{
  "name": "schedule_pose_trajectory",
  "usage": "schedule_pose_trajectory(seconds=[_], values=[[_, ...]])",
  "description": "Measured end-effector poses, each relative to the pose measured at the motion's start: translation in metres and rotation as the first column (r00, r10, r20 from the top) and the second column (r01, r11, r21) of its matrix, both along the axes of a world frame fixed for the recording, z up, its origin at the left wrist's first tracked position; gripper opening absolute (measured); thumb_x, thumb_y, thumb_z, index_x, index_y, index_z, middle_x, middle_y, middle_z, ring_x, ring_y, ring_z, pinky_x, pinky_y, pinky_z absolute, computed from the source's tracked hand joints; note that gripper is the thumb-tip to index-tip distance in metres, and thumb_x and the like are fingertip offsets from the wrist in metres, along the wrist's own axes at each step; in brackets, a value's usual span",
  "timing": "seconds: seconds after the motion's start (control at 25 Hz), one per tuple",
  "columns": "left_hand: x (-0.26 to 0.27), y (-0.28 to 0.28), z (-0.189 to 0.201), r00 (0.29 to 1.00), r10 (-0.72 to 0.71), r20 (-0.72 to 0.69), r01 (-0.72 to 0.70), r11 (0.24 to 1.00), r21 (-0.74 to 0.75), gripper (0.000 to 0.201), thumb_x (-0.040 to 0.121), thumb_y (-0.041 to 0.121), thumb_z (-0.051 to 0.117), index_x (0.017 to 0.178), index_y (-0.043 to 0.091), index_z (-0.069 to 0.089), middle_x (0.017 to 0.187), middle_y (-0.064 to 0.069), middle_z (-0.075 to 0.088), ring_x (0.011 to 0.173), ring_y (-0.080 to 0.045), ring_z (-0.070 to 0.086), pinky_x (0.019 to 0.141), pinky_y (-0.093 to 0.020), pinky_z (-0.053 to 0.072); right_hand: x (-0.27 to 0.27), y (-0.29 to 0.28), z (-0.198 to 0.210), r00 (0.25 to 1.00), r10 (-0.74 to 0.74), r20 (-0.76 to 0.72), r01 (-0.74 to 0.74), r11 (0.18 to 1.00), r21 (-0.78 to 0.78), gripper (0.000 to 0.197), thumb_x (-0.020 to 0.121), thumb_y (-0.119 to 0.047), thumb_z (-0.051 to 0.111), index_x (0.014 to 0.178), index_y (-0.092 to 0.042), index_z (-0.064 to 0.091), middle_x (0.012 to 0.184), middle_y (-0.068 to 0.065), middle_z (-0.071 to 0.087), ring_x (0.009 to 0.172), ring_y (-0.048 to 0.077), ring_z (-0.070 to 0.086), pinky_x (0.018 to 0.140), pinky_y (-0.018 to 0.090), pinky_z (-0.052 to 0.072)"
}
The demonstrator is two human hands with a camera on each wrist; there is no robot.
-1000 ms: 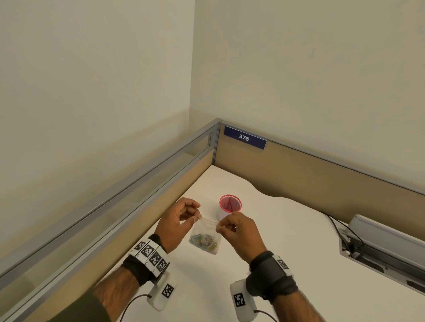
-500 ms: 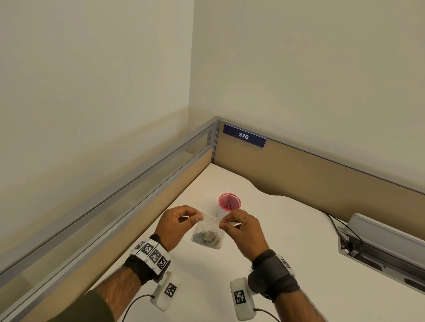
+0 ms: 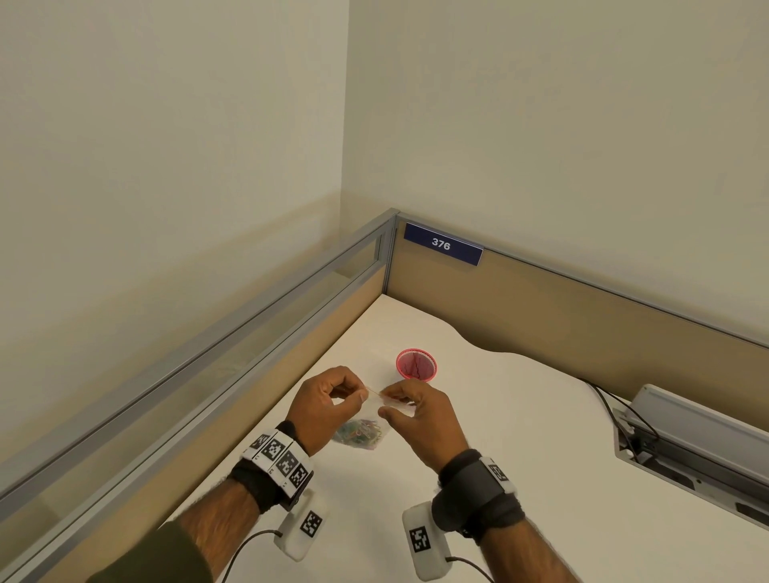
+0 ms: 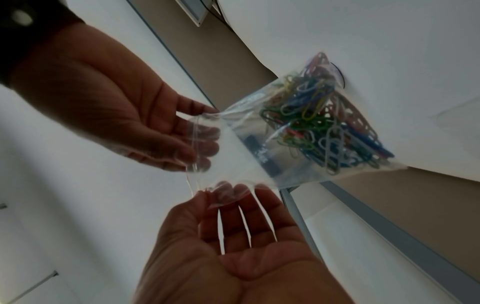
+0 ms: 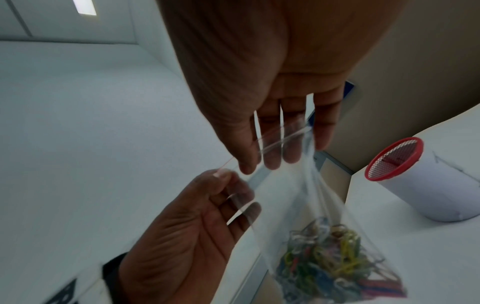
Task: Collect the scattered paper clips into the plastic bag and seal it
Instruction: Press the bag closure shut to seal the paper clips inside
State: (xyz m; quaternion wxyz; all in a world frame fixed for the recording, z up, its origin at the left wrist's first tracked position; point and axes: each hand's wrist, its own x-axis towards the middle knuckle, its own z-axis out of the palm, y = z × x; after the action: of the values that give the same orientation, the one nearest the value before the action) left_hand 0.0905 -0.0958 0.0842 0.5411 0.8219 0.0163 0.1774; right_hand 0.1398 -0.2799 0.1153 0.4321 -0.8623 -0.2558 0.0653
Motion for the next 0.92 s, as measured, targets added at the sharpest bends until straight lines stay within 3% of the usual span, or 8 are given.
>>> schedule_pose_trajectory(seconds=[0.28, 0.44, 0.6, 0.76, 0.92], values=[[0.000, -0.003, 0.003, 0.999, -0.036, 0.033, 0.036, 0.999, -0.016, 0.007, 0.087, 0.013, 0.073, 0.084, 0.020, 0.073, 0.080, 0.007, 0.074, 0.079, -0.011, 0.069, 0.074, -0.016, 0.054, 0.000, 0.016, 0.004, 0.997, -0.039, 0.073, 0.034, 0.997, 0.062, 0.007, 0.085, -0.025, 0.067, 0.088, -0.019, 0.068, 0.088, -0.004, 0.067, 0.081, 0.007, 0.062, 0.074, 0.015, 0.050], [-0.001, -0.004, 0.004, 0.999, -0.015, 0.033, 0.017, 0.998, -0.053, 0.009, 0.084, 0.014, 0.076, 0.086, 0.022, 0.074, 0.084, 0.009, 0.075, 0.081, -0.010, 0.071, 0.075, -0.016, 0.055, 0.001, 0.017, 0.004, 0.994, -0.026, 0.109, 0.021, 0.999, 0.042, 0.005, 0.084, -0.023, 0.065, 0.085, -0.019, 0.067, 0.085, -0.003, 0.066, 0.079, 0.008, 0.061, 0.075, 0.022, 0.054], [-0.001, -0.003, 0.002, 0.999, -0.007, 0.031, 0.007, 1.000, -0.004, 0.007, 0.086, 0.016, 0.074, 0.087, 0.023, 0.072, 0.085, 0.013, 0.073, 0.084, -0.009, 0.069, 0.075, -0.014, 0.054, 0.000, 0.018, 0.005, 0.990, -0.020, 0.141, 0.021, 1.000, 0.001, 0.005, 0.084, -0.023, 0.064, 0.084, -0.019, 0.066, 0.084, -0.003, 0.064, 0.078, 0.009, 0.059, 0.074, 0.022, 0.054], [0.000, -0.005, -0.002, 0.997, -0.036, 0.066, 0.032, 0.997, 0.064, 0.005, 0.087, 0.012, 0.070, 0.088, 0.017, 0.068, 0.084, 0.009, 0.071, 0.085, -0.012, 0.069, 0.077, -0.020, 0.057, 0.000, 0.019, 0.003, 0.987, -0.016, 0.161, 0.023, 0.999, -0.040, 0.007, 0.084, -0.027, 0.064, 0.082, -0.020, 0.065, 0.082, -0.004, 0.064, 0.077, 0.011, 0.059, 0.073, 0.023, 0.053], [0.000, -0.005, -0.004, 0.998, -0.046, 0.039, 0.044, 0.998, 0.040, 0.004, 0.088, 0.012, 0.068, 0.087, 0.015, 0.067, 0.084, 0.008, 0.072, 0.083, -0.012, 0.069, 0.075, -0.024, 0.058, 0.001, 0.015, 0.001, 0.988, 0.018, 0.156, -0.004, 0.996, -0.088, 0.012, 0.084, -0.030, 0.065, 0.084, -0.019, 0.066, 0.084, -0.003, 0.065, 0.077, 0.012, 0.060, 0.071, 0.023, 0.053]])
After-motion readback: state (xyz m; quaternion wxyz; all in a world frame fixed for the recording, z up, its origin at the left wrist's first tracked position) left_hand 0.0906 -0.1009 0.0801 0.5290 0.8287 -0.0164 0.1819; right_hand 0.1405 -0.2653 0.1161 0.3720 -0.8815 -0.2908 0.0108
